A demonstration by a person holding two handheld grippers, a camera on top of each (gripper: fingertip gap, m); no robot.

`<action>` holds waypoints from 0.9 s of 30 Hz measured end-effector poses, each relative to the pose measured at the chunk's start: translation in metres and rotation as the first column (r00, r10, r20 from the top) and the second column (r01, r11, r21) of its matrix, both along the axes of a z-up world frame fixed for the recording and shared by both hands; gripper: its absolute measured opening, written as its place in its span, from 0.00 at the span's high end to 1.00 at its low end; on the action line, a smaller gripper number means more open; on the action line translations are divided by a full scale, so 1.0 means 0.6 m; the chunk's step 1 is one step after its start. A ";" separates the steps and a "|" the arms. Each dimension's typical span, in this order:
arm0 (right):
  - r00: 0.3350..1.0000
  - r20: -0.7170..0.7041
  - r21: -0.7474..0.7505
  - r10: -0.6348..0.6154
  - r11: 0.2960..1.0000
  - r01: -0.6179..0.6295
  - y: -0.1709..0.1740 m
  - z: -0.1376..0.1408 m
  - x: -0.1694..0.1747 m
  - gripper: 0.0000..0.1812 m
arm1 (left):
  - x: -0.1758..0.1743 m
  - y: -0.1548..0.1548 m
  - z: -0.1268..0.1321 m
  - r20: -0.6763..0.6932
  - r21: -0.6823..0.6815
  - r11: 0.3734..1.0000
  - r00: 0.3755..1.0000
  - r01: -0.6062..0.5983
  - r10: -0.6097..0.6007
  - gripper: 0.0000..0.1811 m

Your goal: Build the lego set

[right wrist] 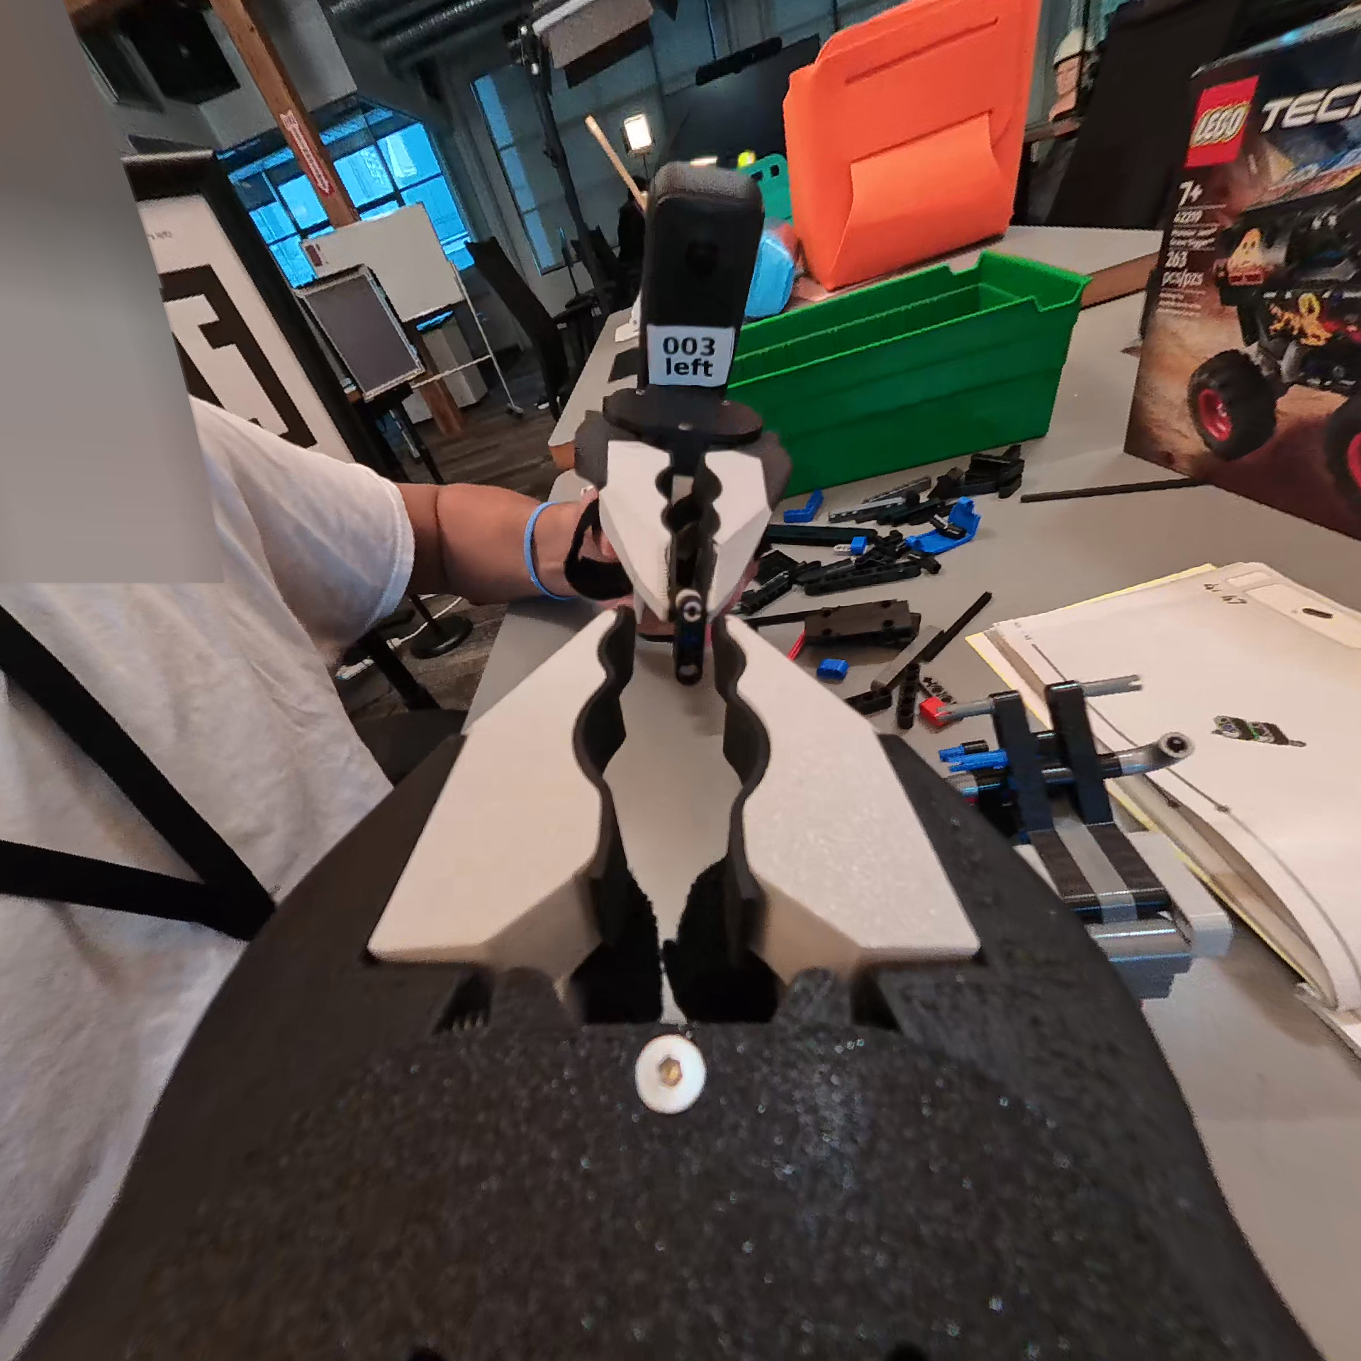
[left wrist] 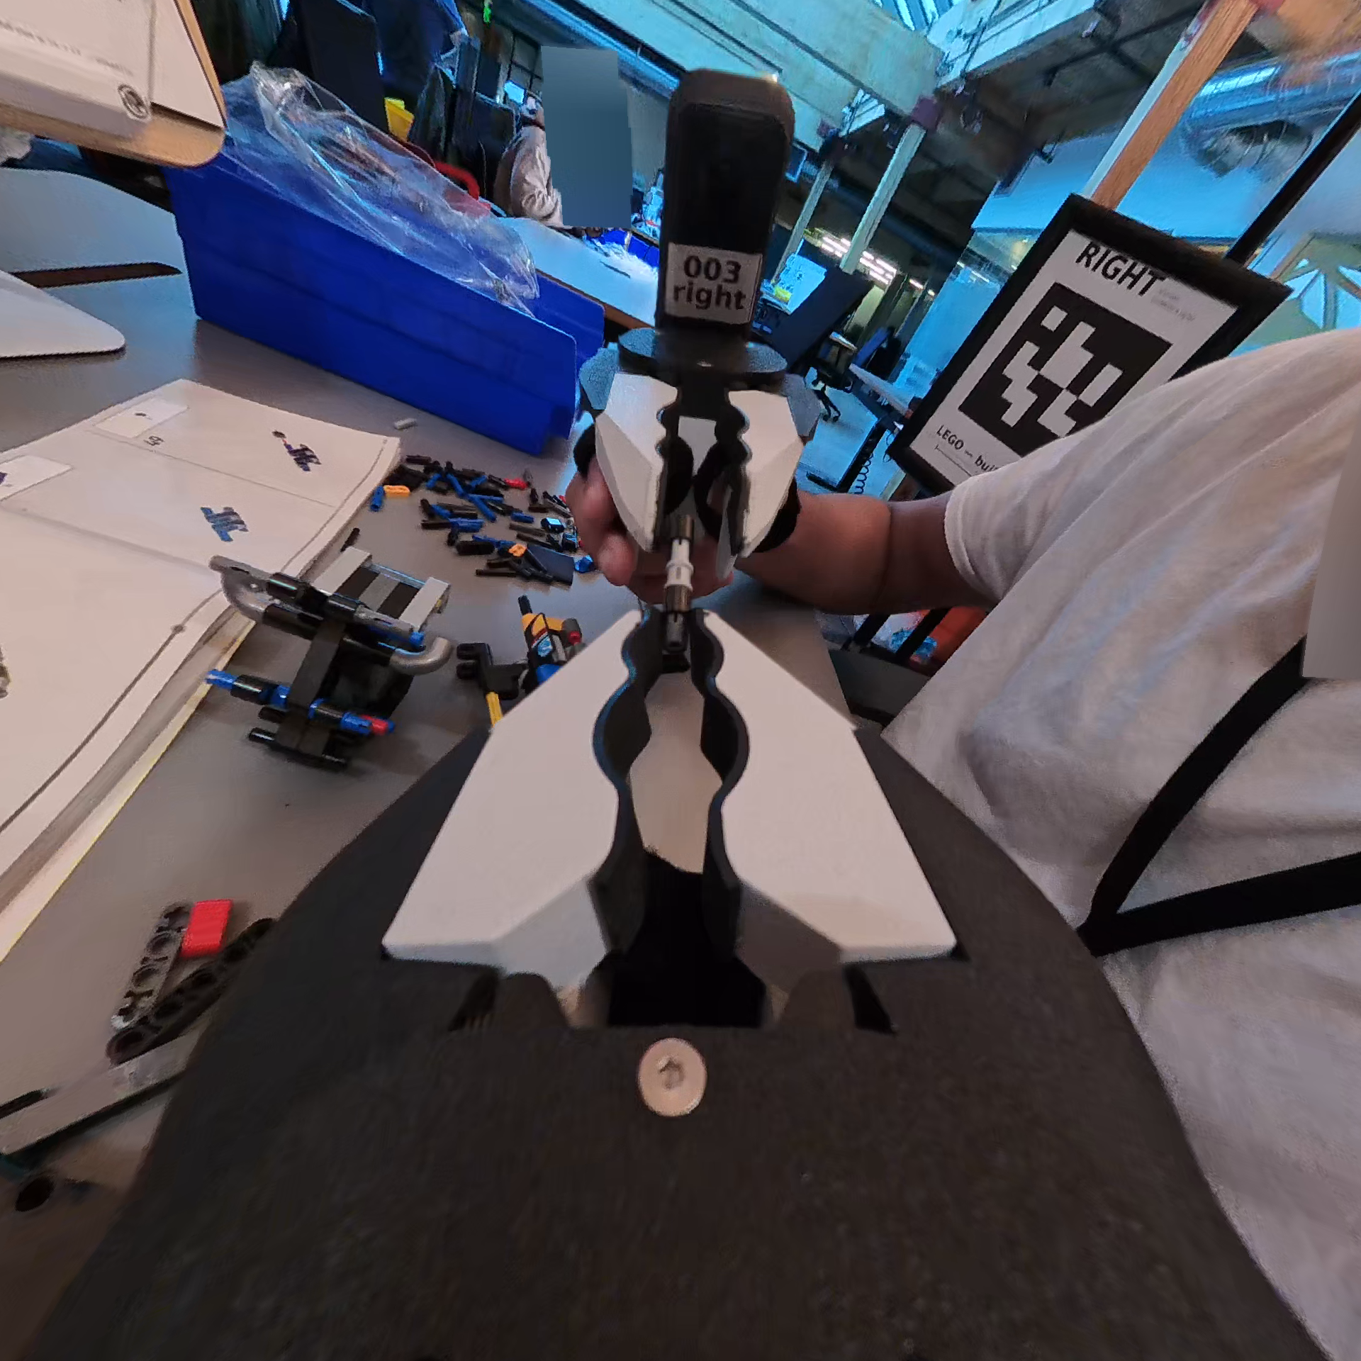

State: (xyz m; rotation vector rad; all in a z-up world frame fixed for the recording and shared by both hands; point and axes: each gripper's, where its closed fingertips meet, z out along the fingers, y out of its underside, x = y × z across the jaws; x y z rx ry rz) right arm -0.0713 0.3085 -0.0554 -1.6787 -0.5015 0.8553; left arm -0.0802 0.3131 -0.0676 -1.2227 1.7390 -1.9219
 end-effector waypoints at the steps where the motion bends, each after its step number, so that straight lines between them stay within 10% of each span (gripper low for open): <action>1: 1.000 0.017 -0.013 0.009 1.000 -0.009 -0.001 -0.005 -0.002 0.89 | 0.000 -0.003 -0.001 -0.001 0.003 1.000 1.000 0.002 -0.002 0.97; 18: 0.986 -0.158 0.055 -0.052 0.997 0.062 0.007 0.030 -0.001 0.97 | 0.003 -0.006 0.036 0.146 -0.029 0.996 0.985 -0.088 0.091 0.97; 27: 0.999 0.024 0.079 -0.045 0.996 0.043 0.000 0.009 -0.004 0.94 | -0.004 -0.008 0.027 0.096 -0.058 0.998 0.995 -0.033 0.038 0.97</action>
